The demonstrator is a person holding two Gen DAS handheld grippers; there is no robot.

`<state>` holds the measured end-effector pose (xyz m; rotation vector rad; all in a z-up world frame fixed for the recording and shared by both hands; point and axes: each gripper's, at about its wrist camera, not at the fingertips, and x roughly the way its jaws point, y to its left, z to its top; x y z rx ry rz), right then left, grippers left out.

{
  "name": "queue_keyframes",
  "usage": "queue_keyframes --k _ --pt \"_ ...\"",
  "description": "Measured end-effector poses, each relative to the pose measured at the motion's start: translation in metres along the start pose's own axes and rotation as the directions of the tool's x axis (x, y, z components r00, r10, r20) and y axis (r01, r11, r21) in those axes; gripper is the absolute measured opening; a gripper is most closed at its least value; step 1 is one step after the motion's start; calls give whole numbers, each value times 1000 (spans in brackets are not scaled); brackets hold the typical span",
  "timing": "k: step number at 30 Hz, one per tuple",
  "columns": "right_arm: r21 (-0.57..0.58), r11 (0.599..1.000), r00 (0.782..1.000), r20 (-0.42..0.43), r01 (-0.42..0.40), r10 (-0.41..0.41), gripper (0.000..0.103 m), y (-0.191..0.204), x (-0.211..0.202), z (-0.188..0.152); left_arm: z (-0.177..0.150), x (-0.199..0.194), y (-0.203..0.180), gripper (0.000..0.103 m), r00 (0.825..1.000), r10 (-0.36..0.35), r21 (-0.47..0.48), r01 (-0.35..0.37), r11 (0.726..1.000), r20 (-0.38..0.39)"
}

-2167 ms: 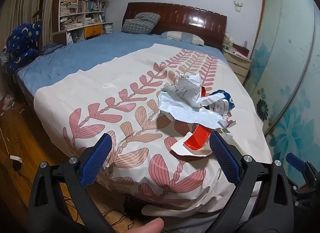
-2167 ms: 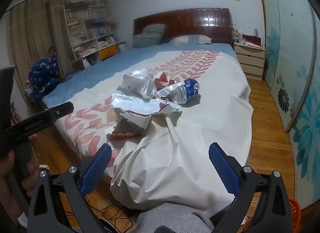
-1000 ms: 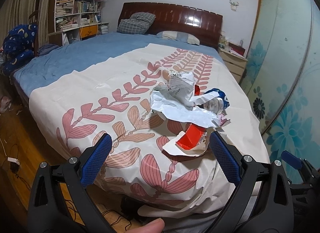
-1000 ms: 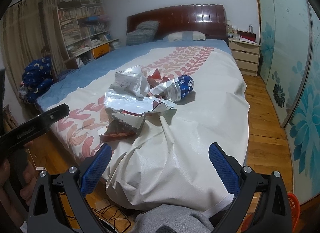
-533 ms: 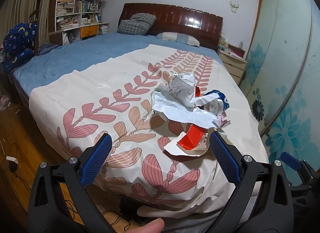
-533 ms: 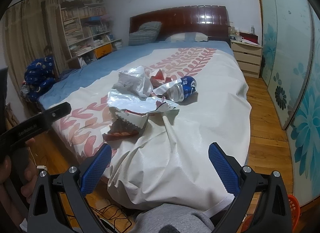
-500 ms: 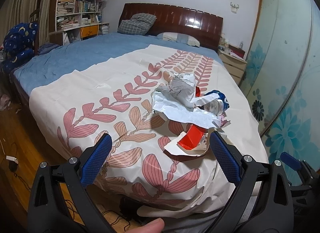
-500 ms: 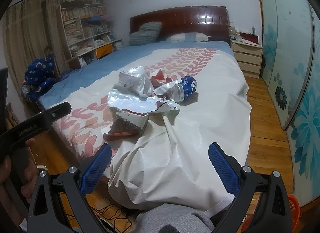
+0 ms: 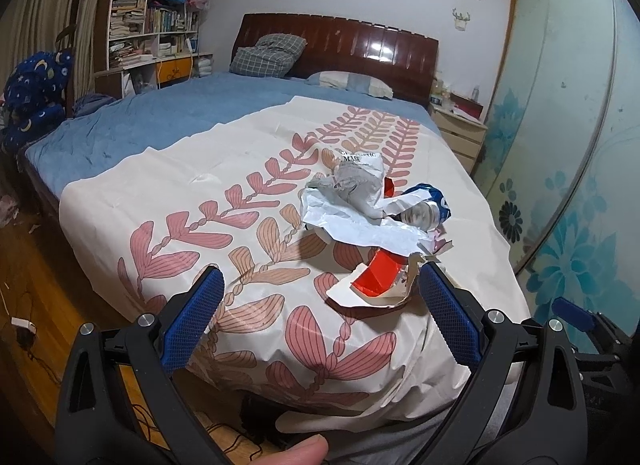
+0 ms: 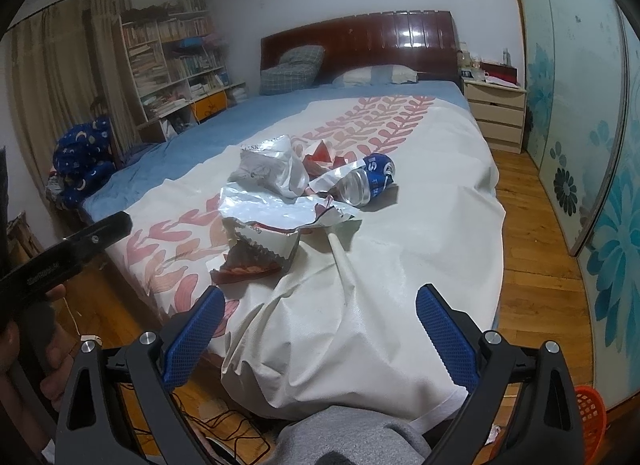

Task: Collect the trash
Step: 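Move the left tool toward the red-and-white wrapper on the bed, then grasp the red-and-white wrapper with the left tool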

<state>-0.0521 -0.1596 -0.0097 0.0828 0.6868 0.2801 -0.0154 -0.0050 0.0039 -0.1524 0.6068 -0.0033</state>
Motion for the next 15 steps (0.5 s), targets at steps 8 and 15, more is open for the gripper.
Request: queue_keyframes --k 8,15 --pt "42 999 1000 -20 -16 17 88 -9 4 3 1 7 0 97 1000 -26 -13 26 1000 -13" --pt "111 994 999 -39 -14 18 88 -25 10 6 2 33 -16 97 986 -151 -22 150 988 -75"
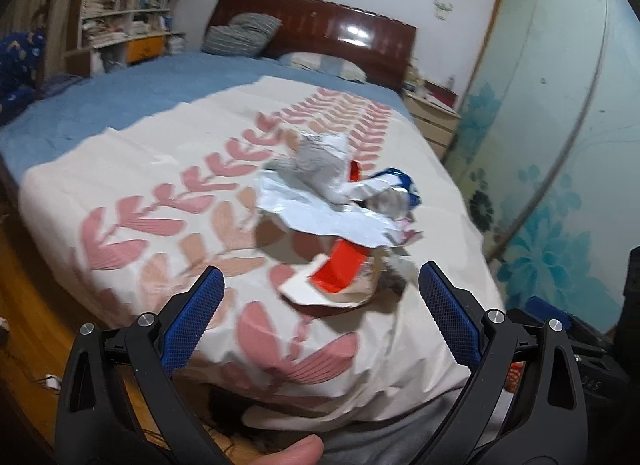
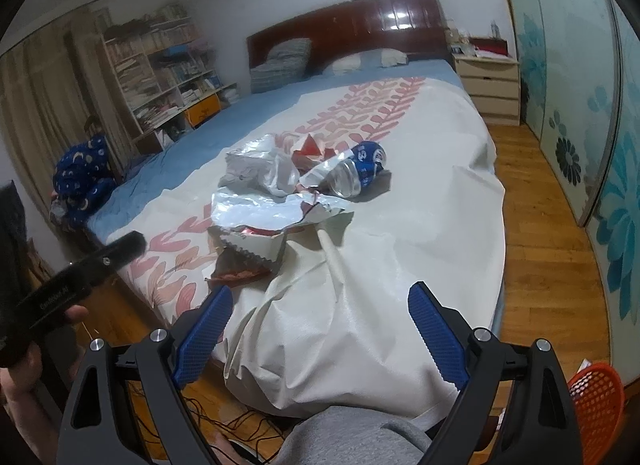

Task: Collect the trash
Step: 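Grasp the red-and-white wrapper with the left tool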

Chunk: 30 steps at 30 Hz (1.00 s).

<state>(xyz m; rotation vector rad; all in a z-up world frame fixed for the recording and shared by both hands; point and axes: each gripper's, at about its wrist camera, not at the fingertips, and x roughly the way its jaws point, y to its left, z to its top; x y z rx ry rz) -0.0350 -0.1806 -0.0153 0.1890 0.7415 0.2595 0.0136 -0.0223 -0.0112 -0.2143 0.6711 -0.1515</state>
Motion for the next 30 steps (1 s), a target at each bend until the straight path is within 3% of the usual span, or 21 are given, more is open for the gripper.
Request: queue_keyframes --k 4,8,13,15,17,19,24,30 --pt "1 1000 1000 -1 -1 1 88 -2 2 0 4 32 -12 97 994 -91 -42 88 995 -65" --pt "-20 1000 1000 7 -1 1 88 0 3 -1 5 67 -19 97 982 -141 -118 126 985 -129" --pt "-14 1000 1000 -5 -7 7 88 -1 6 -1 3 90 -26 96 971 -186 -177 158 971 -153" --pt "0 1000 1000 -13 -11 11 88 -4 7 -1 1 94 -28 85 971 -185 -172 158 972 -154" --pt "25 1000 1000 -23 -18 18 88 -10 8 0 -2 100 -29 41 966 -168 -166 136 977 -197" --pt "45 999 999 -31 -22 24 88 -14 9 1 -7 103 -26 35 960 -157 -177 117 977 -230" --pt "73 997 999 -31 -24 27 88 -21 11 2 -5 90 -16 32 969 -170 -218 129 967 -181" --pt "115 993 999 -10 -36 38 84 -21 29 18 8 43 14 32 975 -218 -282 201 938 -30"
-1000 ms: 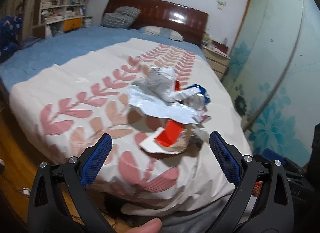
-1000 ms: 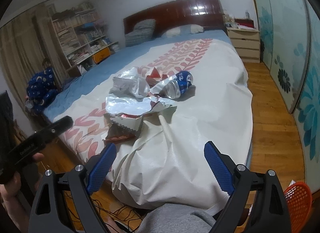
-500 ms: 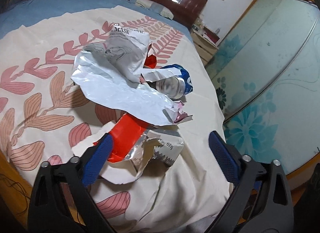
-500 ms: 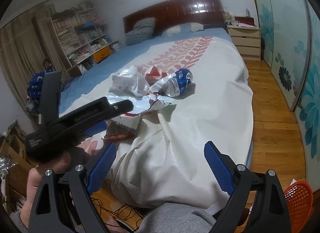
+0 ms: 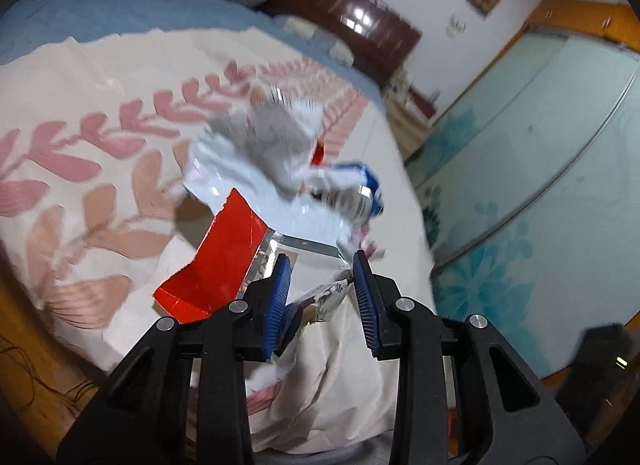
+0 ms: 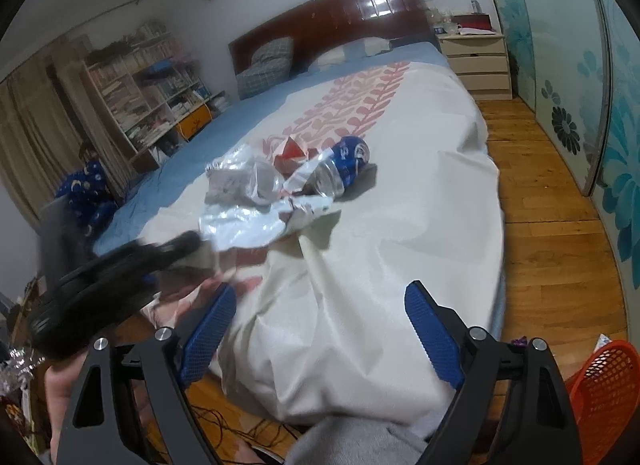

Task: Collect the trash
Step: 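Grasp the red-and-white wrapper with the left tool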

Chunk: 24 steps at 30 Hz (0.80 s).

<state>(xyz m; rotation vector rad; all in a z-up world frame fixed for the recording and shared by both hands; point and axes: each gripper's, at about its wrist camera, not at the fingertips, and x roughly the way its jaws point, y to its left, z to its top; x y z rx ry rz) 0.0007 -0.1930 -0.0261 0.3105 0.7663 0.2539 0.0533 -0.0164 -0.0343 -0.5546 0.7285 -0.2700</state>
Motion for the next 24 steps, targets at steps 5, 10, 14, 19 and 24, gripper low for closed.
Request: queue_keyframes --k 5,10,14,19,24 --pt "-2 1000 999 17 29 -29 83 17 54 33 8 -33 17 32 994 -37 -36 41 999 98" --pt "25 993 992 -58 117 -115 77 23 120 49 10 -37 29 32 994 -29 -61 35 997 109" --pt "-5 986 985 -36 168 -169 76 28 134 54 13 -35 31 32 994 -37 -62 44 997 103" --pt "-190 961 975 135 202 -178 76 45 111 61 15 -32 30 32 994 -56 -57 61 996 99" --pt "-297 945 990 71 134 -119 60 48 134 65 16 -23 31 33 996 -58 -50 62 997 75"
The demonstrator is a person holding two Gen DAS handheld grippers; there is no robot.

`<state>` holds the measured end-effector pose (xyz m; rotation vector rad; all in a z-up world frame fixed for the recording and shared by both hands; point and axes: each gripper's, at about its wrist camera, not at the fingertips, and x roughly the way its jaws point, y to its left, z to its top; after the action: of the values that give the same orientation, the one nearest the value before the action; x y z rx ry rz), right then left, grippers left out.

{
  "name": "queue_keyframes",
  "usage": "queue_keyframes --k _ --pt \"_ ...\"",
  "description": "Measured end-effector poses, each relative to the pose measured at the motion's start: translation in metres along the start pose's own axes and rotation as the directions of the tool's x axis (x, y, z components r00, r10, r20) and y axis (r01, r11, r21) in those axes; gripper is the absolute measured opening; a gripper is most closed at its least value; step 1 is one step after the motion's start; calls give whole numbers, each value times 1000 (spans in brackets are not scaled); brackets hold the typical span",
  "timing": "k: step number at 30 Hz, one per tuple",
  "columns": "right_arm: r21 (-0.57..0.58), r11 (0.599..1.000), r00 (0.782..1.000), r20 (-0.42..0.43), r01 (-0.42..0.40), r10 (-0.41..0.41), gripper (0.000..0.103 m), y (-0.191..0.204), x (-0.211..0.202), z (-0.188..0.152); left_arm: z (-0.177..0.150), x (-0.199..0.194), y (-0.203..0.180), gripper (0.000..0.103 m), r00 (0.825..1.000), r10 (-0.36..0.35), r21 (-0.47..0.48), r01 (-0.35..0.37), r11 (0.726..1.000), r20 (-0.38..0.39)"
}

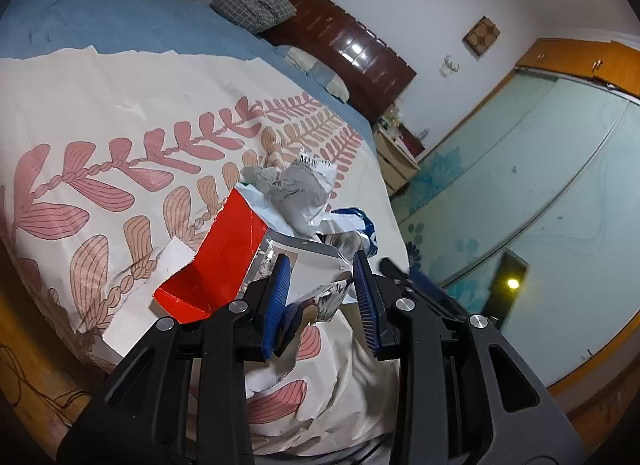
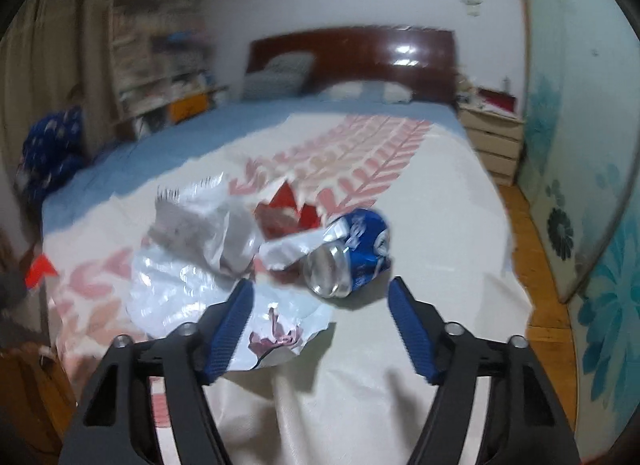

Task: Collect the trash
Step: 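Grasp the red-and-white wrapper with the left tool, then carry the wrapper to the red wastebasket and open the left tool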

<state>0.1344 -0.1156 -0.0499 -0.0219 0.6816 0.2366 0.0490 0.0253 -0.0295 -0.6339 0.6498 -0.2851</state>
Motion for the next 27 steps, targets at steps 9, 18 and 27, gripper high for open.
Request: queue_keyframes --k 9,18,27 --pt "-23 996 990 -109 -91 88 18 9 26 -10 1 14 1 33 1000 -2 -3 2 1000 -27" --pt "69 984 983 -71 -165 170 8 -20 -4 -17 -7 34 -14 33 998 -15 31 17 999 -60" --pt "283 896 934 0 -343 357 8 -60 -27 -23 -18 49 -18 33 994 1 49 4 999 -111"
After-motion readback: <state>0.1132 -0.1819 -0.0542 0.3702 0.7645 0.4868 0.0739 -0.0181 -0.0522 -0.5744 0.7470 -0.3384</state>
